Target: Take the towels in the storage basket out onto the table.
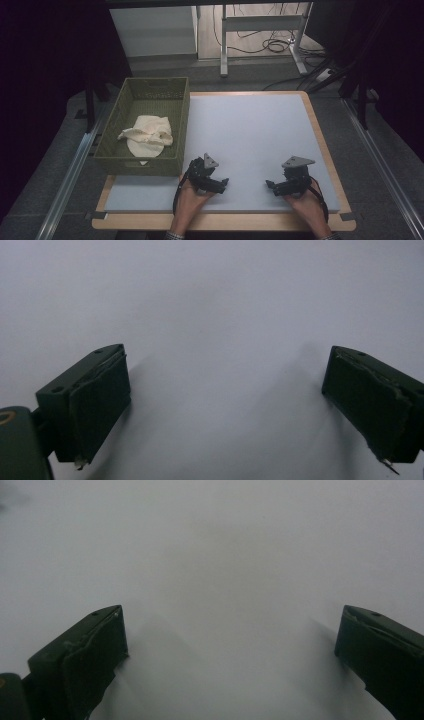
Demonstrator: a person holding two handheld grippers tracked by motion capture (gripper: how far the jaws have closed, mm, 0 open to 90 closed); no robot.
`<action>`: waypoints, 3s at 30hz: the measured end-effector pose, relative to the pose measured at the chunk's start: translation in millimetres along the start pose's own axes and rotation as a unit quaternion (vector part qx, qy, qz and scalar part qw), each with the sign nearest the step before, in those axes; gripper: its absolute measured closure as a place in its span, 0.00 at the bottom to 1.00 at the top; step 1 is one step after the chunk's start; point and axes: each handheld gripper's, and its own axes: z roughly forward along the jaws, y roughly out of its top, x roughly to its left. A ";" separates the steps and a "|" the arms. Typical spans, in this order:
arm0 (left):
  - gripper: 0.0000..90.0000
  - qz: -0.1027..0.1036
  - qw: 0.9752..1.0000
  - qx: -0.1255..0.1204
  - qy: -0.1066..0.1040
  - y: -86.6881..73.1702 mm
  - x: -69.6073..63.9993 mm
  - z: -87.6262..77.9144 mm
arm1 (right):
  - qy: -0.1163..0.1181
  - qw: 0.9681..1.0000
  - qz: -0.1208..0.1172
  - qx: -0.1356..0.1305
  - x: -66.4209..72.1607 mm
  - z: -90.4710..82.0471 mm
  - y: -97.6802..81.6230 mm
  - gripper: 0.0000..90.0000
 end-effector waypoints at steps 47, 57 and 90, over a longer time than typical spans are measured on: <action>0.06 0.003 1.000 0.028 0.004 10.1 -0.1 -4.0 | 0.002 1.000 -0.001 -0.002 -0.1 -0.4 -0.3 0.01; 0.06 0.019 1.000 0.011 -0.018 23.5 -0.1 -15.7 | 0.002 1.000 0.000 -0.002 -0.2 -0.4 -0.4 0.01; 0.04 0.049 0.998 0.003 -0.030 105.7 35.4 -40.6 | 0.003 1.000 -0.001 -0.002 -0.3 -0.5 -0.4 0.01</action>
